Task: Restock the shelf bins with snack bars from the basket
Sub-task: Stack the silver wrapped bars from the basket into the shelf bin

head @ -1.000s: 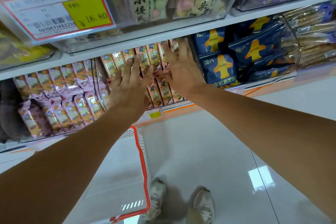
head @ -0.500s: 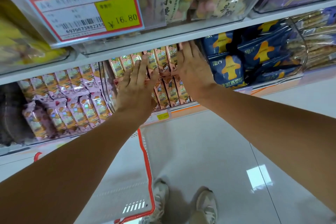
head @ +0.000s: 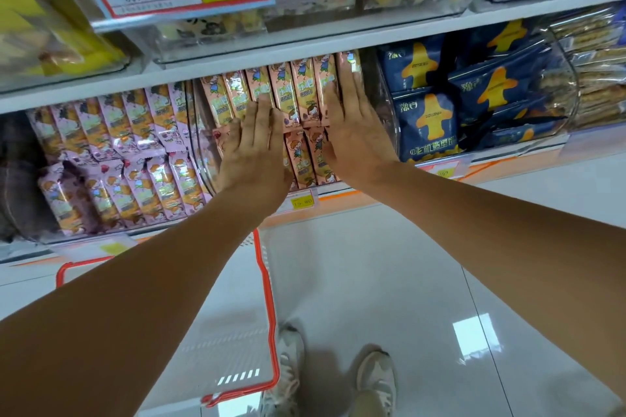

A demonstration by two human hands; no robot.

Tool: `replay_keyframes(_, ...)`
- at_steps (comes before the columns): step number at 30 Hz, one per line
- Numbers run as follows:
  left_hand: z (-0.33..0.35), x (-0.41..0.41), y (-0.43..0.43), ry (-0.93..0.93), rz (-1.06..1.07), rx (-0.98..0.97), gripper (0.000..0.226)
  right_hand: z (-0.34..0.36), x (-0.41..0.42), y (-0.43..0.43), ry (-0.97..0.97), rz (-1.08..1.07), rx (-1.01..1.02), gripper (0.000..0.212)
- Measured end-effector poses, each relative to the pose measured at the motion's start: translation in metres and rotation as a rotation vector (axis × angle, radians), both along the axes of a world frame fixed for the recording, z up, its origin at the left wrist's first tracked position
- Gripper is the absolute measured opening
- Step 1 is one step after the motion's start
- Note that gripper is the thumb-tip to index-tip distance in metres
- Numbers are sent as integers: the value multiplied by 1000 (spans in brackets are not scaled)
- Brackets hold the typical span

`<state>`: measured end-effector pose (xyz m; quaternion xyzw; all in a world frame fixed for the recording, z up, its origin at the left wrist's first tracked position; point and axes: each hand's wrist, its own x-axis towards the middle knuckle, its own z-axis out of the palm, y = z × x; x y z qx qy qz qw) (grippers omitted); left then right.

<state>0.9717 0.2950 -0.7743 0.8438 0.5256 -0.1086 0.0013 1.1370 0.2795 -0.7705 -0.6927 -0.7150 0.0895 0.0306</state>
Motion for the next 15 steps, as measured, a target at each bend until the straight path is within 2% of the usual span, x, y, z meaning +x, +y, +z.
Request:
replay_keyframes(3,3,-6,-13,-33,18,45,82,2,-4,-11,33,5,1,80)
replay_keyframes(6,4,-16,-24,31,32,77,67,0,-8,-18,25,27,-61,75)
replay_keyframes(9,5,-25,-22,-12,42,26,58,-2,-10,-15,3,64,-134,71)
replay_keyframes(15,2,-17,-7,86,49,25,58,-13,-8,-5,-69,64,-140,74)
